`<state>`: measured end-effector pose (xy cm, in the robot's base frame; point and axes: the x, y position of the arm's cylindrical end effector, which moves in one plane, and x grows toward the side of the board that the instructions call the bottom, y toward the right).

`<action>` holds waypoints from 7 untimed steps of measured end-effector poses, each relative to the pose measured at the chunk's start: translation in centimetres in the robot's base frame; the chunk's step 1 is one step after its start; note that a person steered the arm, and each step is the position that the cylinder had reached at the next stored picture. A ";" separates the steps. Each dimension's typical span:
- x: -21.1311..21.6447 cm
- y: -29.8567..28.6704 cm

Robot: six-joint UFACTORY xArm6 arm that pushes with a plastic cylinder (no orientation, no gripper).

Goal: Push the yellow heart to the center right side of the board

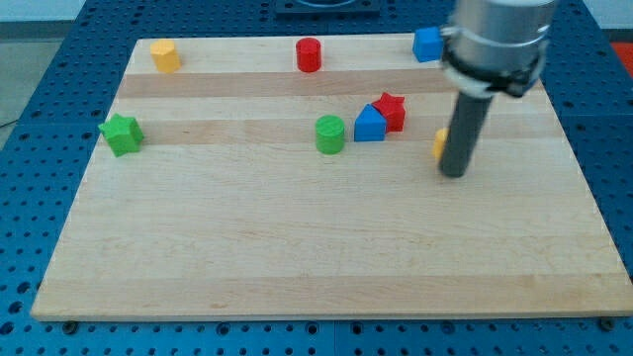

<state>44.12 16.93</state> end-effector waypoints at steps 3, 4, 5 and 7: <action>3.7 -6.8; 0.4 -9.0; -1.5 -7.1; -3.1 3.7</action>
